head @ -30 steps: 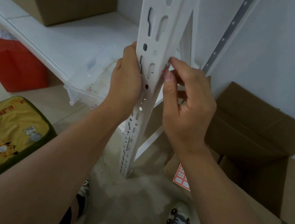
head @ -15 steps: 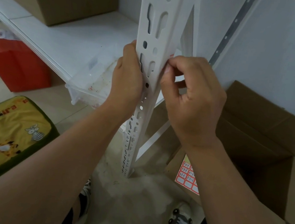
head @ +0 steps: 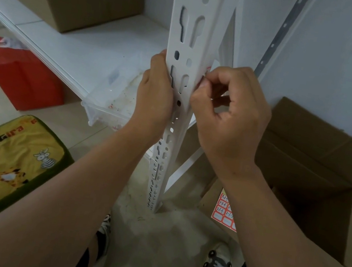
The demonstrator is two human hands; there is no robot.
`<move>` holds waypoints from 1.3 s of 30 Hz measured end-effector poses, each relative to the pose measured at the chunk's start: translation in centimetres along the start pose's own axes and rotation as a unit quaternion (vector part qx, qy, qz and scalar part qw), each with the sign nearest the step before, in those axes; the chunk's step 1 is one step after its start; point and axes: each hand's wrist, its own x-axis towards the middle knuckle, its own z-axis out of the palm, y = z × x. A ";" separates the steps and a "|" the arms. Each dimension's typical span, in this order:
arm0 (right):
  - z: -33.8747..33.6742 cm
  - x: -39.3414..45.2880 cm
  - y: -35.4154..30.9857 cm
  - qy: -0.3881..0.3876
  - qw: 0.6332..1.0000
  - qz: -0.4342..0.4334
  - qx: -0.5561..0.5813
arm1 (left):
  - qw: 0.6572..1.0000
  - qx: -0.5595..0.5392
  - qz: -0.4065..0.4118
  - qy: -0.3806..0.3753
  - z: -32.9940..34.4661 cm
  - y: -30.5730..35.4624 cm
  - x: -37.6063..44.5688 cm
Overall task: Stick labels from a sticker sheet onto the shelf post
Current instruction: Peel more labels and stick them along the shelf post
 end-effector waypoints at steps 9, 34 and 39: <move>-0.3 0.0 0.2 -0.017 0.998 -0.049 -0.021 | 1.000 -0.002 0.004 0.012 0.2 -0.3 0.1; -3.0 -0.7 -1.4 -0.143 0.845 0.314 0.409 | 0.897 0.086 0.422 0.098 -1.0 -1.4 -2.3; -3.8 -0.5 -1.4 -0.142 0.770 0.349 0.515 | 0.851 0.154 0.501 0.020 -0.8 -1.5 -3.9</move>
